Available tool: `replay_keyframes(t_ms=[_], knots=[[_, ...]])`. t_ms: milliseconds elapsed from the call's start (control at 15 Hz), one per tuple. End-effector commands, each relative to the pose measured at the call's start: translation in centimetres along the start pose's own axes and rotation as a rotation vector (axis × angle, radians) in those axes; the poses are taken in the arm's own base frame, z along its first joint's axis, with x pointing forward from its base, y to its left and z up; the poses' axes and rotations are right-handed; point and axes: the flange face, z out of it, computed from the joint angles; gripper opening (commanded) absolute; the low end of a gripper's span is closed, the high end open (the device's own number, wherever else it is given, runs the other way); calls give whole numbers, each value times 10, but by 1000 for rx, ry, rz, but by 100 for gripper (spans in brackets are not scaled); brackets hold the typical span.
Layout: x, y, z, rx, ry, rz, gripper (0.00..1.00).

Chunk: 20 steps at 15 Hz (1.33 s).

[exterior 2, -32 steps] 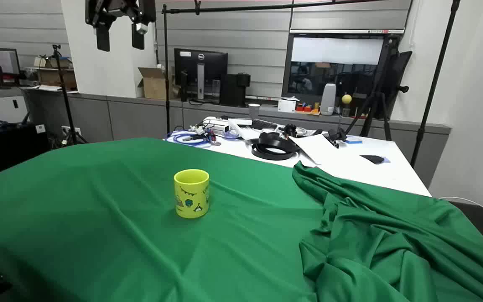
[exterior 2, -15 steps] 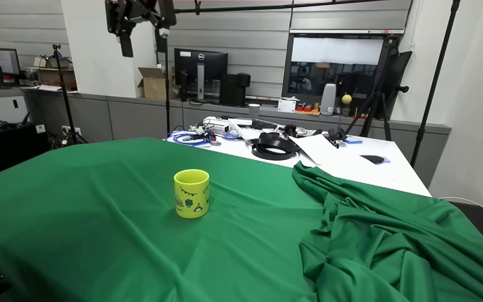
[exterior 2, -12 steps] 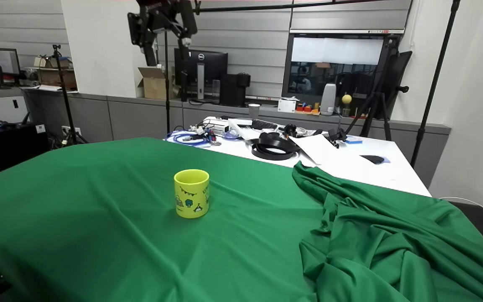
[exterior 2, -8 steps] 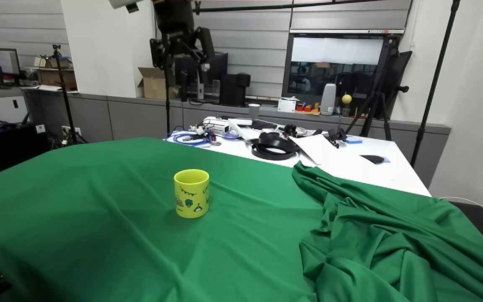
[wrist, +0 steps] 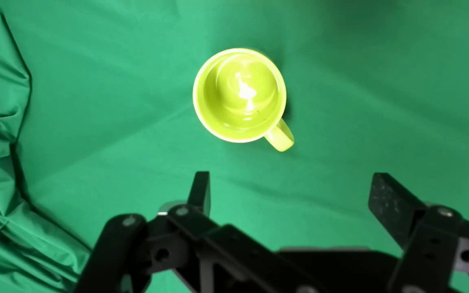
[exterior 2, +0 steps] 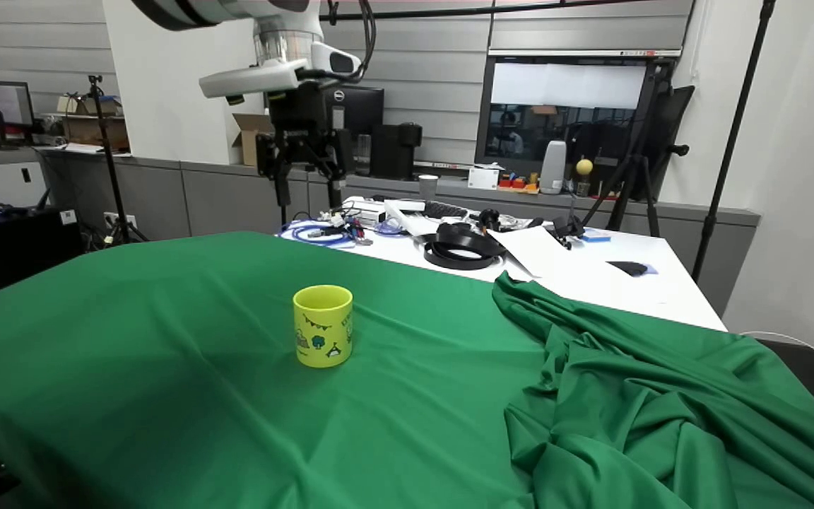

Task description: Move the cup to the right

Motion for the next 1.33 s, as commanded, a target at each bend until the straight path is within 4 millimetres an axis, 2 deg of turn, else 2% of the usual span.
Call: replay_keyframes(t_ms=[0, 333, 800, 1267], knots=[[1, -8, 21, 19, -18, -7, 100], [-5, -14, 57, 59, -80, -21, 100], [-7, -14, 62, 55, -89, -16, 100], [2, -9, 98, 61, -41, -6, 100]])
